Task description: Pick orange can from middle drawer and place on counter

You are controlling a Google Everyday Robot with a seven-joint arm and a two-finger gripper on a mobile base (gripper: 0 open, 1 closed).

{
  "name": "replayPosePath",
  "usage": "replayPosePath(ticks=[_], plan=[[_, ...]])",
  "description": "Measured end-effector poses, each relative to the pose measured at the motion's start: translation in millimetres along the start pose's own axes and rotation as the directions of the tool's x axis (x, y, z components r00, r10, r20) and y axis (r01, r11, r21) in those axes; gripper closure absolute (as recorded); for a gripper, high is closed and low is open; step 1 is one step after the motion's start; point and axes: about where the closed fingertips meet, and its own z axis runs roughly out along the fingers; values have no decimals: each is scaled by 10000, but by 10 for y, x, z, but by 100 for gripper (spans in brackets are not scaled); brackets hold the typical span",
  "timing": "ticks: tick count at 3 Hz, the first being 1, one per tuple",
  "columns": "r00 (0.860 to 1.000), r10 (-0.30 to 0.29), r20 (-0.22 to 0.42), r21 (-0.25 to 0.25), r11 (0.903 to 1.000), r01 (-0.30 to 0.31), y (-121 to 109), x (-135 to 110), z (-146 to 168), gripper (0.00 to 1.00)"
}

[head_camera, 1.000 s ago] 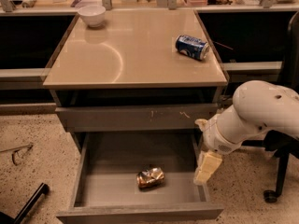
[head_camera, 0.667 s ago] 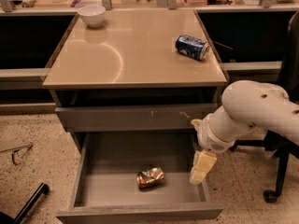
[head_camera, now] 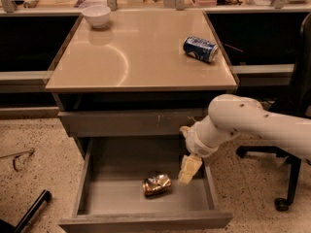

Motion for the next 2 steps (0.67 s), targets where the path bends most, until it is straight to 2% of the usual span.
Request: replayPosePath(ticks=[1, 2], plan=[[9972, -189, 726, -601, 9979, 233, -29, -68, 556, 0], [9961, -259, 846, -671, 9972, 316, -25, -49, 651, 0]])
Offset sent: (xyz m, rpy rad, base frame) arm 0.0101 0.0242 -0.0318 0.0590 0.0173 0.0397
